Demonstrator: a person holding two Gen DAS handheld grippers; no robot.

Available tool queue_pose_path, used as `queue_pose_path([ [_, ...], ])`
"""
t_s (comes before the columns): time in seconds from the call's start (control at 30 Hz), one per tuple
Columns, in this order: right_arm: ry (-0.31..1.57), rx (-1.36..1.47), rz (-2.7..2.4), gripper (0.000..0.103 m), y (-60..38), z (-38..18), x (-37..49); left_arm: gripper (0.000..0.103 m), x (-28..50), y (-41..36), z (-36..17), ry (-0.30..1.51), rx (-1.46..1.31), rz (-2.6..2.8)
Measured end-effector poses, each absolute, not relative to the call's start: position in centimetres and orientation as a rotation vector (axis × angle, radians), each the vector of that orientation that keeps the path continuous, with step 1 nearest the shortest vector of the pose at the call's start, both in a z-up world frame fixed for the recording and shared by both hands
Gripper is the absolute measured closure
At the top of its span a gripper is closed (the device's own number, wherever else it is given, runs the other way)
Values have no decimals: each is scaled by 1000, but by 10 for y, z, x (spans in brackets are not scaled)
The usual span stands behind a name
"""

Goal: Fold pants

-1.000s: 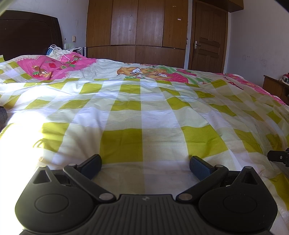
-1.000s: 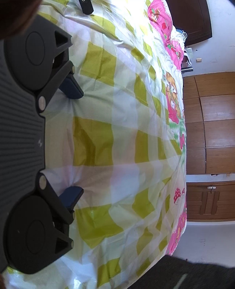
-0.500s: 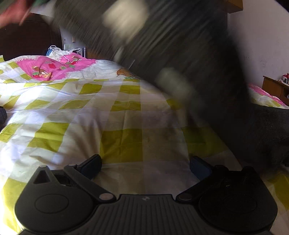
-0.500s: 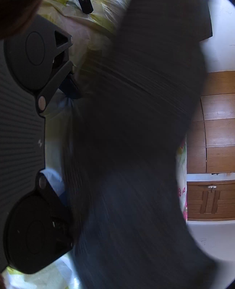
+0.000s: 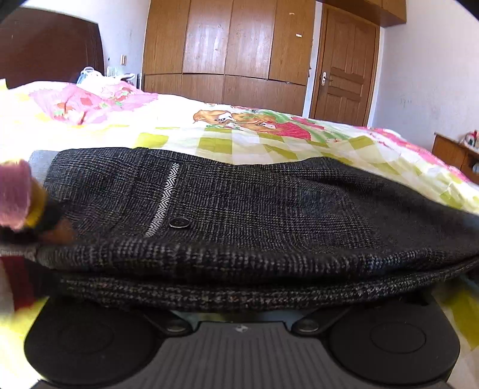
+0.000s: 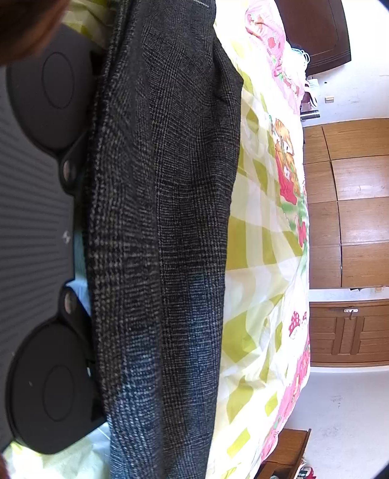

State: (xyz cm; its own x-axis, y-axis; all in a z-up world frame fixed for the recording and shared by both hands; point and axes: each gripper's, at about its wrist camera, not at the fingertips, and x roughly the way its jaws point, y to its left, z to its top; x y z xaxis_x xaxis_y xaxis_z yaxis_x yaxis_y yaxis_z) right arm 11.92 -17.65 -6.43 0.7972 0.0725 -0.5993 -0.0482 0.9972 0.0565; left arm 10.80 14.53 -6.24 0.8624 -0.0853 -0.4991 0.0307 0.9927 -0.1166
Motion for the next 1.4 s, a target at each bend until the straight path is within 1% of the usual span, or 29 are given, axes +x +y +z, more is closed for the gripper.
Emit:
queue_pose_path([
  [1.4, 646, 40, 67, 1, -176, -63, 126, 0, 108, 145, -65, 523, -100, -54],
])
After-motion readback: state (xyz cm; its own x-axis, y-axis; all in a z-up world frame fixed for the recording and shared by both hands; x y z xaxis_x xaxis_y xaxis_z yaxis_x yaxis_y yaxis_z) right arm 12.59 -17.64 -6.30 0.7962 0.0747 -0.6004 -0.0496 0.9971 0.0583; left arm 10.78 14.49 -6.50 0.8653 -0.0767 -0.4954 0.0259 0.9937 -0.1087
